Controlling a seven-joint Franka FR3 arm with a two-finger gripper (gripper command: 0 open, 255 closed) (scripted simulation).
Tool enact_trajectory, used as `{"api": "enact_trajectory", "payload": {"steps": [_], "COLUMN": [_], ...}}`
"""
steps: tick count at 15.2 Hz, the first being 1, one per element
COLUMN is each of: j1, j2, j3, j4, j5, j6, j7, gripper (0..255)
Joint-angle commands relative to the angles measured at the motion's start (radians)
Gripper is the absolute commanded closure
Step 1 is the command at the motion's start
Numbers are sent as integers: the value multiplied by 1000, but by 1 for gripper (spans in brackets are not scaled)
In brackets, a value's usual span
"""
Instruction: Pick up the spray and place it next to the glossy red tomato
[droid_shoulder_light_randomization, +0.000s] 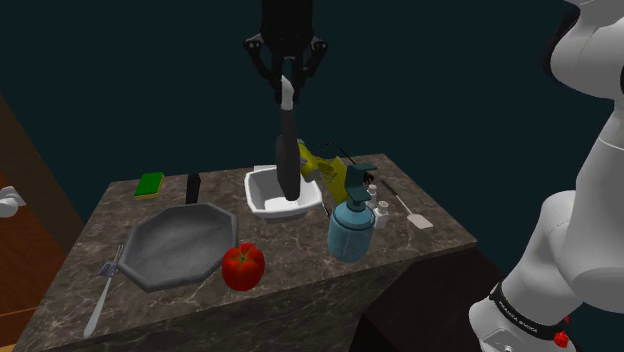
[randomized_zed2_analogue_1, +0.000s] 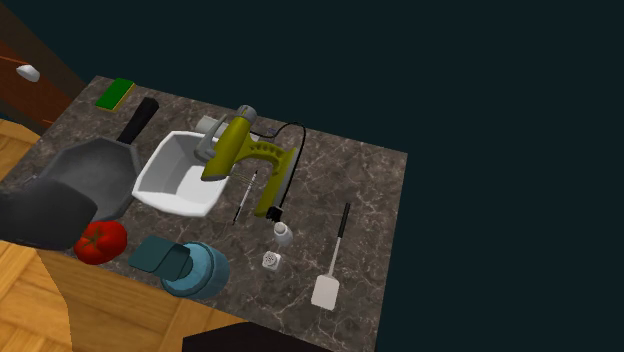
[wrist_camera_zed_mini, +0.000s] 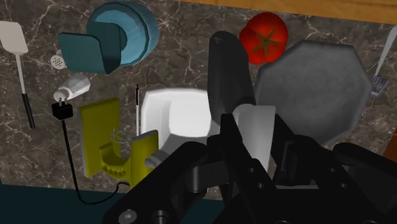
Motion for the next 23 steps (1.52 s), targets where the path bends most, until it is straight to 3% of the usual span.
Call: {"api": "enact_trajectory", "payload": {"steps": [1,23], "j1": [-7,-26], "j2": [-20,-111], "j3": [-3,-13], "j4": [-56,-473], "j5": [7,34], "j6": [38,368], "j7": [-4,-10], "gripper": [255,255]}}
